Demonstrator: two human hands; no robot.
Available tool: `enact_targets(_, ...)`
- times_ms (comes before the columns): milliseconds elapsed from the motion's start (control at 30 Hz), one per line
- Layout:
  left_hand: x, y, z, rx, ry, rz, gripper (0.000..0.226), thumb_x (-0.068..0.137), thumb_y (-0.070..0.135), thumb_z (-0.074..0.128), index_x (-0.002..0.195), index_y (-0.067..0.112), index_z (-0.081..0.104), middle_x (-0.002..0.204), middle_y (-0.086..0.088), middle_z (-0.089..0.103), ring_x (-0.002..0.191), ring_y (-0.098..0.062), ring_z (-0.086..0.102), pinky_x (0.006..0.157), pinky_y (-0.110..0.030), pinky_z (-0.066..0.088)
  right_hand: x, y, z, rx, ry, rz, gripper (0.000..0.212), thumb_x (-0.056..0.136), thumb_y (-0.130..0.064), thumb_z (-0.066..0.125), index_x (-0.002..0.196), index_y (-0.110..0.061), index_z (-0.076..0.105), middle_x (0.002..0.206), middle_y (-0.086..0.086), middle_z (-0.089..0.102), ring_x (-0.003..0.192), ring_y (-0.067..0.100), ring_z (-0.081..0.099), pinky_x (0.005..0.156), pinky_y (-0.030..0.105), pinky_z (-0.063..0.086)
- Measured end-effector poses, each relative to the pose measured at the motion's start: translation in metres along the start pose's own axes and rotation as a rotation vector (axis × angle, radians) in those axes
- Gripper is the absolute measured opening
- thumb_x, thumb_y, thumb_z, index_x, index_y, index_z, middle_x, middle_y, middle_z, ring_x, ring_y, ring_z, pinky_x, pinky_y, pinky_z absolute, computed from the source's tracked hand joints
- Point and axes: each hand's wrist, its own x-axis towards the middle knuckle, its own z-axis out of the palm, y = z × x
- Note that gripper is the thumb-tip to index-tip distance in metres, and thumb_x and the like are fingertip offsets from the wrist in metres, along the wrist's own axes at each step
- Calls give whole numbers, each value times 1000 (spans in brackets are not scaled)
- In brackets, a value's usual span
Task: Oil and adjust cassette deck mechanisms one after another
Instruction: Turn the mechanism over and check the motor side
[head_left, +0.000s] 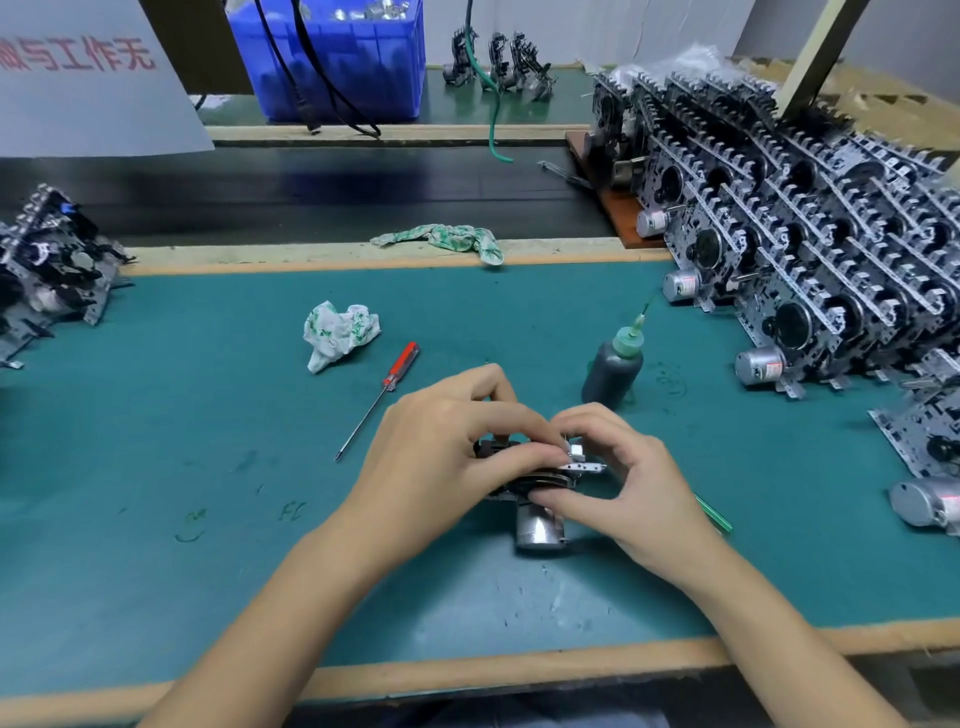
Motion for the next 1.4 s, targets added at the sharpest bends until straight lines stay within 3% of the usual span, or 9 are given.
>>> enact_targets(233,1,-1,3,-37,15,20,22,77,49,60,83,35,76,62,10,45,60,-5,44,55,-35,41,2,-1,-2,7,-4,23,27,67,-21,78,92,-22,68,93,-12,63,97,16,61,88,32,47)
enact_targets(433,-4,-2,3,-81,43,18,20,76,46,64,85,33,76,62,10,43,60,-6,44,55,-27,36,2,-3,-4,-17,-29,27,28,65,-25,79,88,-35,67,92,-12,63,94,14,59,87,32,45)
enact_targets(633,-3,-1,5,-40,59,24,21,77,48,62,85,34,77,63,11,41,60,-4,42,55,-27,35,0,-2,-4,-5,-34,31,28,66,-33,78,91,-35,66,95,-10,64,99,16,60,93,38,45)
enact_targets(767,-2,-3,4,-52,59,25,22,77,49,62,83,34,77,62,12,42,60,-5,43,55,-28,37,-7,2,-17,-278,15,-8,38,68,-54,69,102,-40,65,99,-20,63,108,7,54,92,17,38)
enact_targets(900,-3,-1,5,-42,78,30,20,77,47,63,83,34,77,63,11,44,60,-4,43,55,-26,36,-17,9,-19,-726,150,-283,31,78,-48,61,84,-19,71,78,-15,63,85,10,55,76,27,43)
enact_targets(1067,-3,-3,5,-20,84,45,19,78,48,62,82,35,76,62,13,42,60,-4,43,54,-27,36,-17,14,-25,-848,116,-361,29,81,-43,58,85,-19,72,79,-14,65,82,14,56,75,24,41)
enact_targets(1267,-2,-3,5,2,88,45,19,77,47,63,80,35,76,63,10,48,59,-5,44,54,-28,38,-15,11,-24,-684,71,-231,30,75,-50,63,90,-26,69,85,-18,63,89,9,55,77,31,49)
enact_targets(1333,-3,-3,5,-9,80,40,18,77,48,63,81,36,76,63,10,48,60,-4,44,55,-27,37,-12,7,-19,-467,24,-97,37,69,-54,67,103,-40,60,96,-22,60,101,4,53,88,22,43)
enact_targets(1400,-3,-3,5,-23,73,31,18,77,49,62,85,38,75,64,9,48,60,-3,44,55,-27,36,-6,5,-11,-227,-16,-35,42,67,-49,71,106,-42,57,103,-20,59,107,8,54,92,19,39)
